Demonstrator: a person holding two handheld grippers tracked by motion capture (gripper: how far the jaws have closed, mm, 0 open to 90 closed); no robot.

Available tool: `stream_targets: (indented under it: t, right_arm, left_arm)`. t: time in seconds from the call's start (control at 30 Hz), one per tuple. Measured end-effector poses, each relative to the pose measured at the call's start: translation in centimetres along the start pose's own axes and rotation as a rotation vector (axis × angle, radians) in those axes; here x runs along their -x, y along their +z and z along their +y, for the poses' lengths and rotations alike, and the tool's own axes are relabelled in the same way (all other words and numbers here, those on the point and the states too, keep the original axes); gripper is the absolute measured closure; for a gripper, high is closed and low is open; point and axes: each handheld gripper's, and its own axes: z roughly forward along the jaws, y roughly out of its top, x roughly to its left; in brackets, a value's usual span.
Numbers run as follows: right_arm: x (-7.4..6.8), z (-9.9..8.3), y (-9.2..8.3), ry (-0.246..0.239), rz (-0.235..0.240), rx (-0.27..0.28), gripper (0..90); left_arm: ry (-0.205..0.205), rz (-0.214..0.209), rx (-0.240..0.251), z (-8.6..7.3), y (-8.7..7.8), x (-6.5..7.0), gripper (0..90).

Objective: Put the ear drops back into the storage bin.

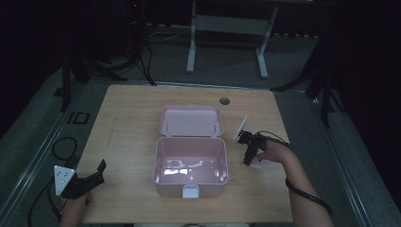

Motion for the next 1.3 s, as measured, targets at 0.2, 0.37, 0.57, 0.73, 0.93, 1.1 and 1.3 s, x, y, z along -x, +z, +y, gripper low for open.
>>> stream_targets:
  t: [0.2,0.37,0.57,0.73,0.93,1.1,1.3]
  right_arm:
    - [0.2,0.1,0.0,0.006,0.014,-0.002,51.2]
    - [0.1,0.4,0.2,-0.009,0.033,-0.015,57.6]
    - [0.0,0.3,0.1,-0.032,0.014,-0.021,59.5]
    - [-0.6,-0.1,-0.3,-0.133,0.021,-0.011,59.6]
    - [-1.7,-0.8,-0.3,-0.318,0.008,-0.039,59.6]
    - [-2.6,-1.2,-0.4,-0.429,0.008,-0.036,59.7]
    - [-3.6,-1.6,-0.8,-0.56,-0.017,-0.002,59.7]
  left_arm:
    - [0.0,0.0,0.0,0.0,0.0,0.0,0.5]
    - [0.001,0.001,-0.002,0.0,0.0,0.0,0.4]
    - [-0.002,0.001,-0.001,0.0,0.0,0.0,0.5]
    - [-0.002,0.001,-0.002,0.0,0.0,0.0,0.5]
    - [-0.002,0.002,-0.001,0.0,0.0,0.0,0.5]
    - [-0.002,0.002,-0.001,0.0,0.0,0.0,0.5]
    - [-0.003,0.001,-0.001,0.0,0.0,0.0,0.5]
